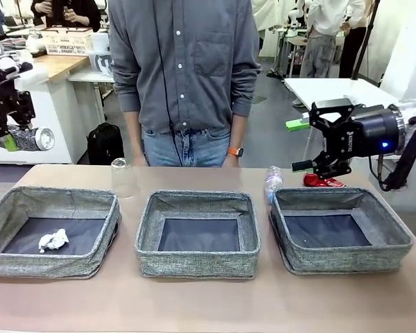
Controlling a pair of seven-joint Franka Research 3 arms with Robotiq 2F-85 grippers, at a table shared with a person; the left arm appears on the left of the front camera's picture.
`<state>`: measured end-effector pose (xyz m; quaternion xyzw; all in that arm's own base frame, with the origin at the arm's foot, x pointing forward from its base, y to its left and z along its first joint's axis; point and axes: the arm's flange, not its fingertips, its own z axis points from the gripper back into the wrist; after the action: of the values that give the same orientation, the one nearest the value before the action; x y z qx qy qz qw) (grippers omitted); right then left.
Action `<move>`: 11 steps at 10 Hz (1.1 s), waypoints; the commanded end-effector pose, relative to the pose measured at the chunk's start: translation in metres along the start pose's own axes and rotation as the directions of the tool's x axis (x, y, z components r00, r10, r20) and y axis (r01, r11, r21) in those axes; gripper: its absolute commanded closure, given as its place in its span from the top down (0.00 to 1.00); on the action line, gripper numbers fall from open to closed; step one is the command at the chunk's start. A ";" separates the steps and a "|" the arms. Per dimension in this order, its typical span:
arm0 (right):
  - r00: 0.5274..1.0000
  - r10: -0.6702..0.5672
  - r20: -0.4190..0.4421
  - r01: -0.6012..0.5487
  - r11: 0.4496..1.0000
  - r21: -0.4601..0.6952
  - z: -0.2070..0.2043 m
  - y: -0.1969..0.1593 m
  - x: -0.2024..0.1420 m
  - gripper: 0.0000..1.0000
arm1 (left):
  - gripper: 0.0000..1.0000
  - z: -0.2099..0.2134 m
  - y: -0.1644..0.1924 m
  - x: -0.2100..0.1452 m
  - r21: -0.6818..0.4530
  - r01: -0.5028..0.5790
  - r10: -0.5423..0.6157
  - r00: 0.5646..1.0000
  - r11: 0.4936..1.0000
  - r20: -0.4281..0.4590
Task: Sort the waste into the appropriate baskets.
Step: Pick up the waste item pointed out by the person.
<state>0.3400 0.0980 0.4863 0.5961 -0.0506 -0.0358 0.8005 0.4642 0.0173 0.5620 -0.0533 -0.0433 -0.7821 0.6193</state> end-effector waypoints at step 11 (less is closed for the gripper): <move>1.000 -0.016 0.006 0.016 1.000 0.027 -0.001 0.003 0.001 1.00 | 0.50 -0.027 0.035 0.293 -0.124 -0.498 0.513 0.832 0.858 0.211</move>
<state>0.3400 0.0979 0.4862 0.5956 -0.0508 -0.0360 0.8008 0.4253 -0.2925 0.5768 -0.1628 -0.0671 -0.6195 0.7650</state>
